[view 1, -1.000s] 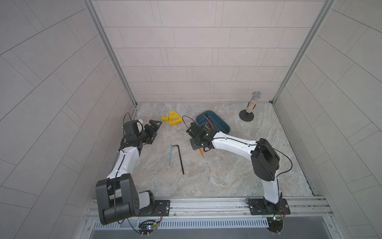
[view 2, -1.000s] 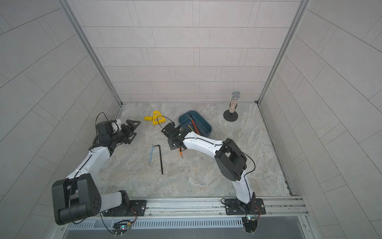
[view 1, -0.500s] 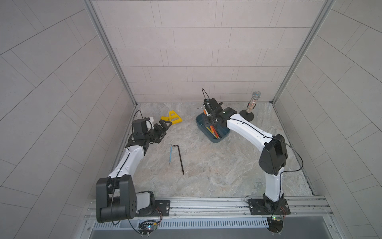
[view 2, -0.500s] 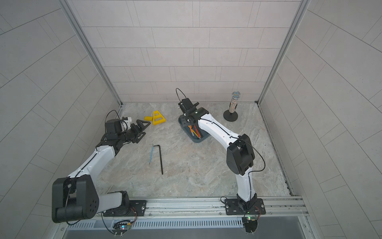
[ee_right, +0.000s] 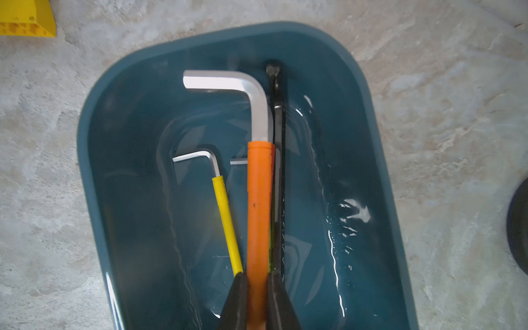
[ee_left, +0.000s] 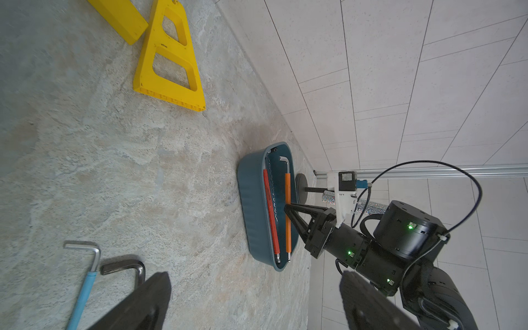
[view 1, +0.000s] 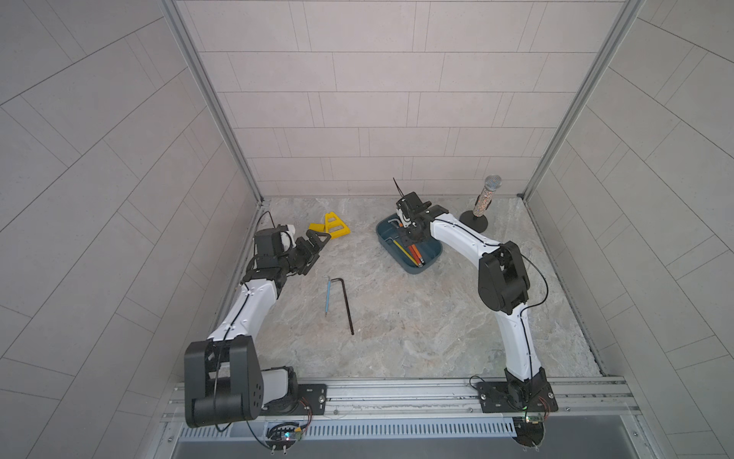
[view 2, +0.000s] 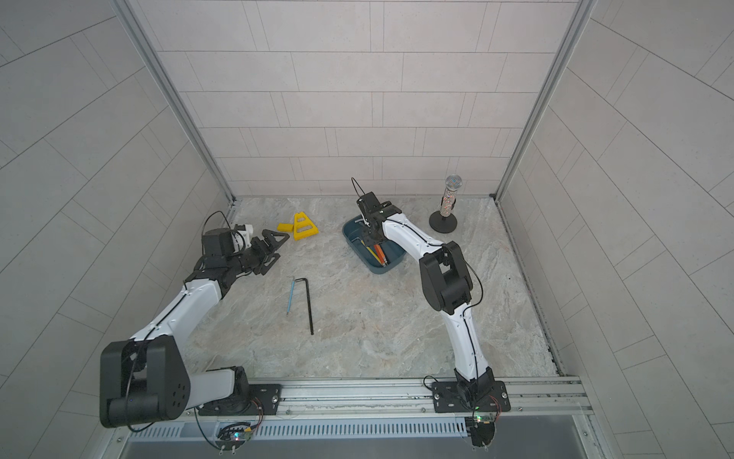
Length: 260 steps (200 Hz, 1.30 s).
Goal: Put the hex key on the desktop into the storage box
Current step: Place the Allen key in the storage box, then pick up the Allen key from the center of the board.
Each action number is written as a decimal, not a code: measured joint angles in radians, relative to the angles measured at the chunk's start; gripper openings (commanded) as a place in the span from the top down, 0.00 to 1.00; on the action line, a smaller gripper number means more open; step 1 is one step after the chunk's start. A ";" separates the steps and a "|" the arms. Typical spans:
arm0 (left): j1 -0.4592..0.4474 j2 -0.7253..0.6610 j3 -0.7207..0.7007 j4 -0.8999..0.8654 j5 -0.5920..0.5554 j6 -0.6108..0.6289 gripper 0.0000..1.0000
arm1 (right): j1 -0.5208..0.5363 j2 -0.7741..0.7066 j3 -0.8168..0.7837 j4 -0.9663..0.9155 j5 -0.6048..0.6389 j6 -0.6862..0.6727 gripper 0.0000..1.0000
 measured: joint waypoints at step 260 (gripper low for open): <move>-0.010 0.010 0.013 -0.057 -0.051 0.042 0.00 | 0.112 -0.805 -0.761 0.351 -0.073 0.194 0.26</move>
